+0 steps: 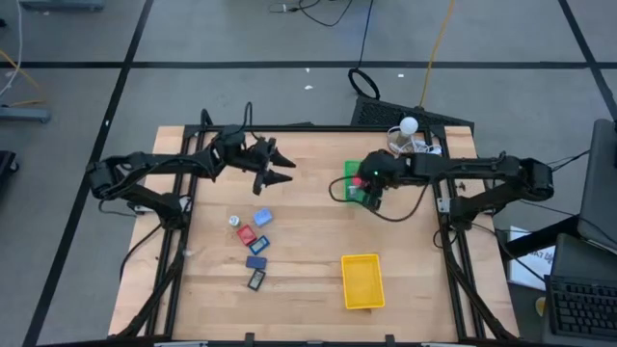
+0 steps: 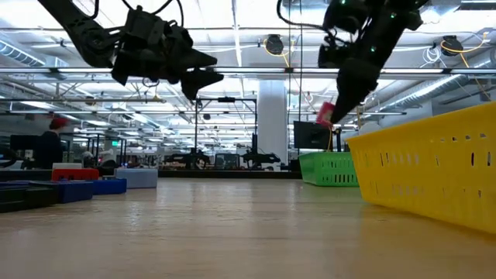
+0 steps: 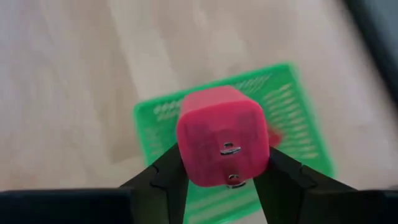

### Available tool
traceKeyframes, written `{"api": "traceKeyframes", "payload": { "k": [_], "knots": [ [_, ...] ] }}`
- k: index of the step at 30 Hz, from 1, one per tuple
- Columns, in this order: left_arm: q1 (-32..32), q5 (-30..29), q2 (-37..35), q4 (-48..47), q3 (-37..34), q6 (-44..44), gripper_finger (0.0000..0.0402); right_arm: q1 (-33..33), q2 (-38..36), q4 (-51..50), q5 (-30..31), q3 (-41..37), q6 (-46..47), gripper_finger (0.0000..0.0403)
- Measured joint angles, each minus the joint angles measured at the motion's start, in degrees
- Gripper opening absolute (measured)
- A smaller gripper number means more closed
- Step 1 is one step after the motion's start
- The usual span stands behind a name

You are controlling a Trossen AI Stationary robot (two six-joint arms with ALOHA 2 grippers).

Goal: Pick & Place Office items
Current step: Put the pink charger adapter into the green bin, then put the green charger adapter into the green bin

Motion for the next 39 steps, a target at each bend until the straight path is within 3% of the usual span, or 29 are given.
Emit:
{"api": "traceKeyframes", "payload": {
  "k": [6,19,32,39],
  "knots": [
    [0.0,-1.0,0.0,0.0,-0.4,-0.2,0.023,-0.4,3.2,-5.7,-1.6,0.1,0.2,0.0142],
    [-0.4,-3.1,0.0,-0.1,-0.4,-0.8,0.023,-0.4,11.6,-4.8,-1.6,-0.3,-2.7,0.0142],
    [-0.5,-3.1,0.0,-1.3,-0.4,-1.1,0.023,-0.4,11.5,-3.6,-1.6,-0.3,-2.8,0.0183],
    [-0.5,-3.2,0.0,-3.0,-0.4,-1.0,0.023,-0.4,11.5,-3.6,-1.6,-0.3,-2.8,0.0183]
  ]
}}
